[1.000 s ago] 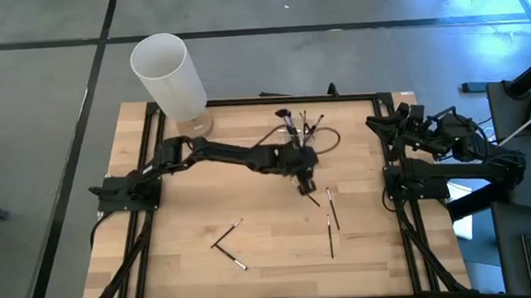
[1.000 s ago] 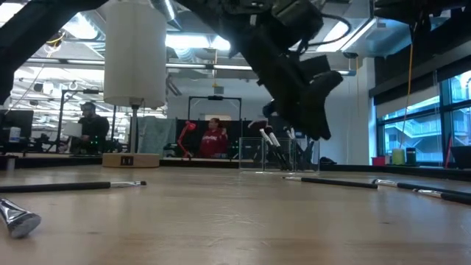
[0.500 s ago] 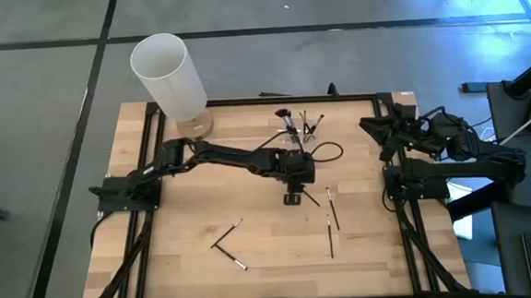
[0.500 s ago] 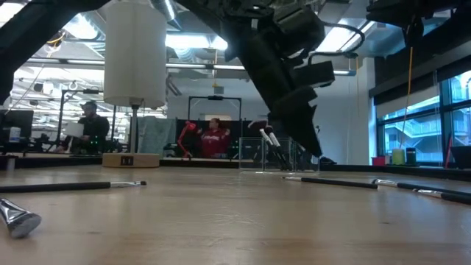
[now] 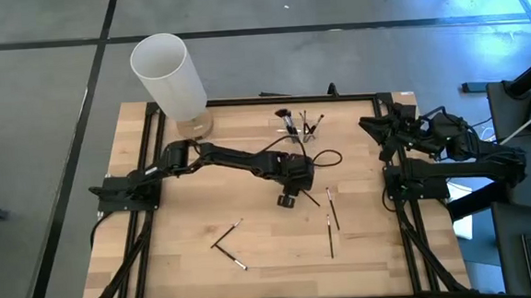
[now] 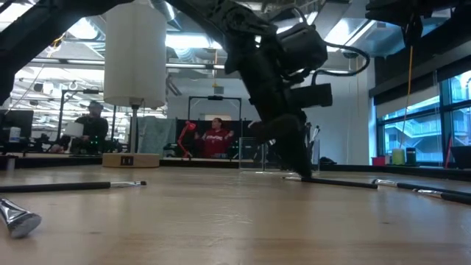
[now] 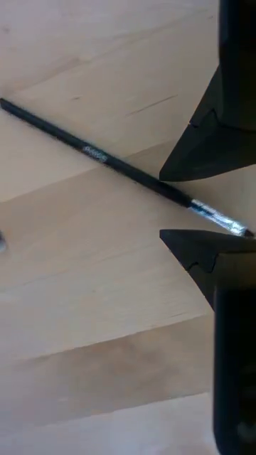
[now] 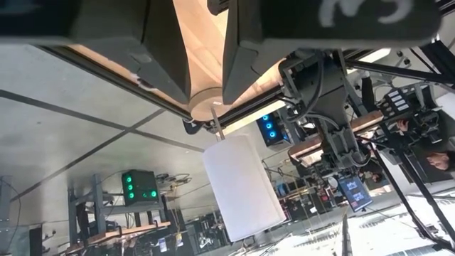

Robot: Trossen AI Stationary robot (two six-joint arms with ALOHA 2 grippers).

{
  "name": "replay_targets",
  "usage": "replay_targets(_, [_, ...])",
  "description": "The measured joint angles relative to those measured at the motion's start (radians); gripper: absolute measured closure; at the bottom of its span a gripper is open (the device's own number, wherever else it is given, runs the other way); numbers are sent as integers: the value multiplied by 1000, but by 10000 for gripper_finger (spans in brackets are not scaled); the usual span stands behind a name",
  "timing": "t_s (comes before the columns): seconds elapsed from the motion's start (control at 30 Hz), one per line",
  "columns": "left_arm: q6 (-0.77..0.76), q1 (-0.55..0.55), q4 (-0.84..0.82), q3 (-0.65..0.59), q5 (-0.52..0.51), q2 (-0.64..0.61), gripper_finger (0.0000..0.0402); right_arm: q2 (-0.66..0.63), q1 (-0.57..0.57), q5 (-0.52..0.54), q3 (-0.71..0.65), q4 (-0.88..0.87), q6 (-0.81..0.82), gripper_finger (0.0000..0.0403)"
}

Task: Put items in baskets/containers
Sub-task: Put the black eyeshadow brush into the transparent organizer

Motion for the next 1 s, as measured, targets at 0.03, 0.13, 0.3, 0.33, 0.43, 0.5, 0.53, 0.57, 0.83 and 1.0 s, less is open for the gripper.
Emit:
replay_targets(0.03, [4, 0, -5, 0, 0, 0, 290, 0, 0, 0, 0, 0, -2, 319])
replay_targets(0.13, [5, 1, -1, 0, -6, 1, 305, 0, 0, 0, 0, 0, -11, 319])
replay_targets(0.3, [5, 8, -22, 0, -7, 2, 340, 0, 0, 0, 0, 0, -12, 319])
replay_targets(0.33, [5, 9, -30, 0, -7, 2, 347, 0, 0, 0, 0, 0, -12, 319])
replay_targets(0.43, [5, 12, -46, 2, 0, 8, 364, 0, 0, 0, 0, 1, -12, 319])
replay_targets(0.5, [4, 14, -49, 3, 0, 9, 372, 0, 0, 0, 0, 1, -12, 319])
replay_targets(0.53, [5, 15, -50, 3, 1, 9, 374, 0, 0, 0, 0, 3, -12, 319])
replay_targets(0.57, [5, 16, -50, 3, 4, 13, 375, 0, 0, 0, 0, 5, -12, 319])
replay_targets(0.83, [38, 16, -56, 3, -4, 14, 377, 0, 0, 0, 0, 4, -17, 319])
replay_targets(1.0, [60, 14, -95, 10, -72, -1, 377, 0, 0, 0, 0, 0, -18, 319])
